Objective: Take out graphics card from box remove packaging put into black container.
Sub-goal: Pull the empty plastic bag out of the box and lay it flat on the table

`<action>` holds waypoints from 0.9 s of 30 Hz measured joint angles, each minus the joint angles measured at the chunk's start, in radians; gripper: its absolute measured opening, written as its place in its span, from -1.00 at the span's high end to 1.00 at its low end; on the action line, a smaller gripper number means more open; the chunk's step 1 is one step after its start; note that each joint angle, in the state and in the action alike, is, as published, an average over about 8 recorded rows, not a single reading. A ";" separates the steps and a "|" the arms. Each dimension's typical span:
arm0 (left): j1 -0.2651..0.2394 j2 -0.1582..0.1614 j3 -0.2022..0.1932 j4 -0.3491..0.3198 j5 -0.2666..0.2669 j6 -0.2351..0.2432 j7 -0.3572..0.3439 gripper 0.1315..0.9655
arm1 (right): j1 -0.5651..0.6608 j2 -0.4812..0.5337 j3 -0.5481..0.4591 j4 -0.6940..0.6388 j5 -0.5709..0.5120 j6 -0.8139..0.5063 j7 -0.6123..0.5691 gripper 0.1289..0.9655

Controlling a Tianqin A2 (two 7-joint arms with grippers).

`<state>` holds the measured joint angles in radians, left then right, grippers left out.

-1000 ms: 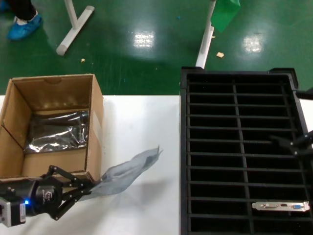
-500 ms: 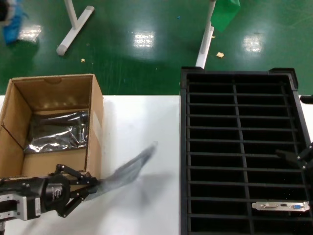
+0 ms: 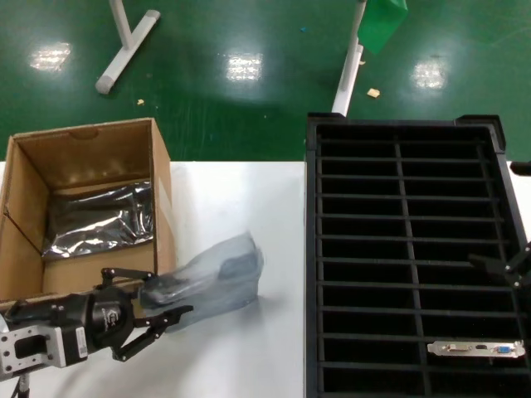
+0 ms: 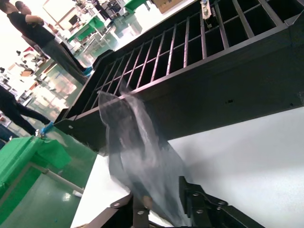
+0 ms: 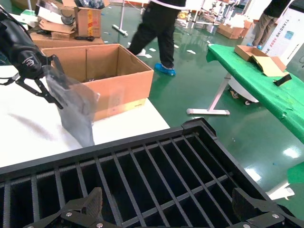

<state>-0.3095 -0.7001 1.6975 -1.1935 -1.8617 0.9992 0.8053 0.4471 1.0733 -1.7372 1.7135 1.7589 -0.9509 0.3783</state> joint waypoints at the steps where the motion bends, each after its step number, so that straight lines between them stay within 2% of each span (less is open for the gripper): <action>1: 0.001 0.000 0.000 -0.001 0.000 -0.001 0.000 0.70 | 0.000 0.000 0.000 0.000 0.000 0.000 0.000 -1.00; 5: 0.001 0.001 -0.001 -0.001 -0.001 -0.002 0.000 0.70 | 0.000 0.000 0.000 0.000 0.000 0.000 0.000 -1.00; 12: 0.010 0.013 -0.004 -0.013 0.001 -0.031 -0.024 0.35 | -0.013 -0.023 0.004 -0.003 0.001 0.028 -0.011 -1.00; 14: 0.016 0.020 -0.006 -0.021 0.002 -0.051 -0.040 0.30 | -0.022 -0.038 0.006 -0.006 0.002 0.047 -0.018 -1.00; 22: 0.046 0.059 -0.015 -0.061 0.008 -0.147 -0.117 -0.23 | -0.065 -0.113 0.020 -0.017 0.006 0.139 -0.055 -1.00; 26: 0.063 0.080 -0.020 -0.082 0.012 -0.200 -0.160 -0.23 | -0.089 -0.154 0.027 -0.023 0.008 0.190 -0.075 -1.00; 27: 0.067 0.085 -0.021 -0.087 0.013 -0.213 -0.171 -0.29 | -0.095 -0.164 0.029 -0.024 0.009 0.202 -0.080 -1.00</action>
<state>-0.2429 -0.6147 1.6760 -1.2808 -1.8491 0.7859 0.6345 0.3523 0.9093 -1.7082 1.6894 1.7677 -0.7490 0.2982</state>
